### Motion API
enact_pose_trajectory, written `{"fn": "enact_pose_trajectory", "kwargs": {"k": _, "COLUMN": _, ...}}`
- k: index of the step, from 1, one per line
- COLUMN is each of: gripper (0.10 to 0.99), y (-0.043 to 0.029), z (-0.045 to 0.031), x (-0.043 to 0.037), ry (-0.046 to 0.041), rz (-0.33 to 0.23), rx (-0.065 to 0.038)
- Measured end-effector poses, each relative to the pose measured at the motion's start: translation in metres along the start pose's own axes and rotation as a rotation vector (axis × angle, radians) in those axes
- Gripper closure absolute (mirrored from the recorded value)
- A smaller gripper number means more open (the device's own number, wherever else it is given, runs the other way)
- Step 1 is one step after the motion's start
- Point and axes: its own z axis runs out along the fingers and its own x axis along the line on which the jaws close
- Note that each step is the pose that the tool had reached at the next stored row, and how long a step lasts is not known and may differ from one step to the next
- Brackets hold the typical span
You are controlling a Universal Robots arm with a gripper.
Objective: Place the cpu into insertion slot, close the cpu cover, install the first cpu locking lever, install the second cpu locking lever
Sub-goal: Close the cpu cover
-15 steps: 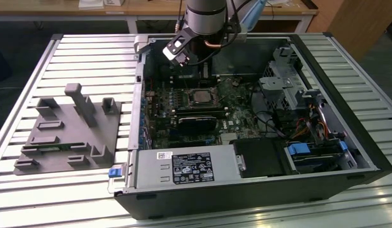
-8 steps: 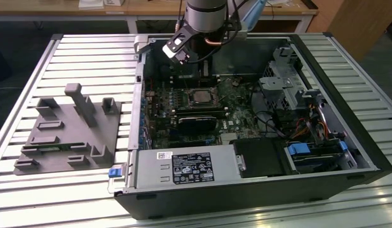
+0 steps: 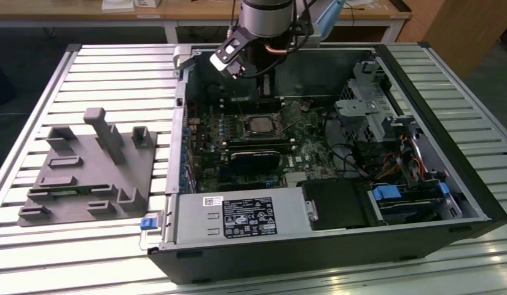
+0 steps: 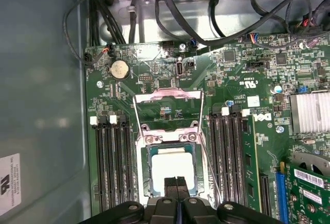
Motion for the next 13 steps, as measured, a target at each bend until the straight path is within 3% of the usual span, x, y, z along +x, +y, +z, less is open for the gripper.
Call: {"fn": "enact_pose_trajectory", "kwargs": {"k": 13, "gripper": 0.98, "y": 0.0007, "z": -0.0107, "x": 0.0002, "ry": 0.0001, "rz": 0.0, "rx": 0.0}}
